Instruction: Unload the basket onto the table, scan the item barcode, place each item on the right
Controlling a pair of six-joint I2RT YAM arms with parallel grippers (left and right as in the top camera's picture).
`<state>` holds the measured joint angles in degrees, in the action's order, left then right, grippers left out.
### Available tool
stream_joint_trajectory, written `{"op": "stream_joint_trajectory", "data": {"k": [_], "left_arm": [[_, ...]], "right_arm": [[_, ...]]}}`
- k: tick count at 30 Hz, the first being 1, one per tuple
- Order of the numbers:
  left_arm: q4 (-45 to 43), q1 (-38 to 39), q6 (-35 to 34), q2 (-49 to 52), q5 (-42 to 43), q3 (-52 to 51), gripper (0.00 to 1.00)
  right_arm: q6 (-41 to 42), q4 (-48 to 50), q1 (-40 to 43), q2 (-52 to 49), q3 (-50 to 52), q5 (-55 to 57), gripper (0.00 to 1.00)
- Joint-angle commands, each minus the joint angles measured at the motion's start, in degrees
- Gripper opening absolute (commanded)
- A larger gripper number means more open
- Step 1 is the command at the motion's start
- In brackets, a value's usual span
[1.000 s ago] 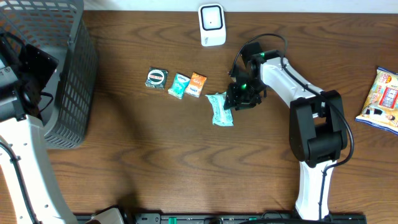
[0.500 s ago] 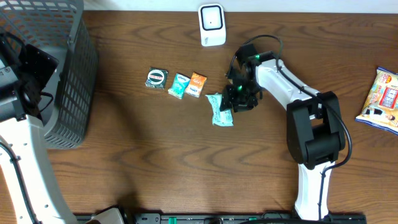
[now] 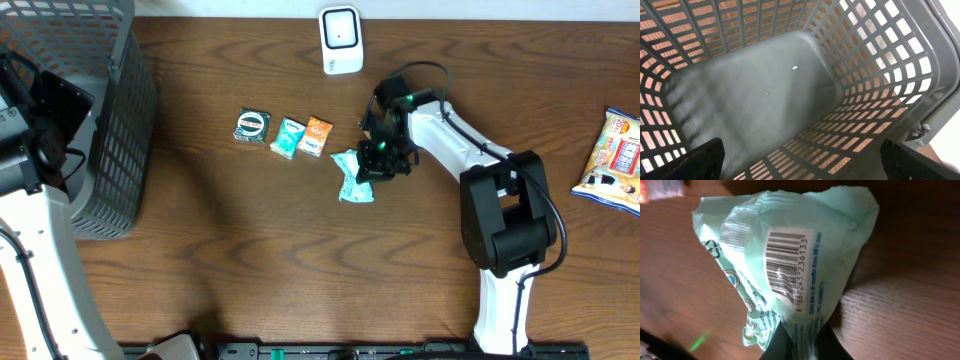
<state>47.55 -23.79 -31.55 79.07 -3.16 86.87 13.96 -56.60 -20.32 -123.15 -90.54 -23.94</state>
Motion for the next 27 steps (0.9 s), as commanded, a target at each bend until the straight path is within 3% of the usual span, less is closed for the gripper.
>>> {"op": "stream_joint_trajectory", "data": {"k": [1,5,13,27], "left_arm": [[0.00,-0.20,-0.26,0.02,-0.55,0.35,0.98],[0.00,-0.20,-0.26,0.02,-0.55,0.35,0.98],[0.00,-0.20,-0.26,0.02,-0.55,0.35,0.98],[0.00,-0.20,-0.26,0.02,-0.55,0.35,0.98]], "right_arm": [[-4.52,-1.40,-0.39,0.07,-7.48,4.50,0.01],[-9.35,-2.12,-0.98,0.07,-14.40,8.92,0.01],[-28.02,-0.07,-3.21,0.07,-22.73,9.97,0.01],[-32.04,5.01,-13.79,0.07,-23.06,39.54,0.01]]}}
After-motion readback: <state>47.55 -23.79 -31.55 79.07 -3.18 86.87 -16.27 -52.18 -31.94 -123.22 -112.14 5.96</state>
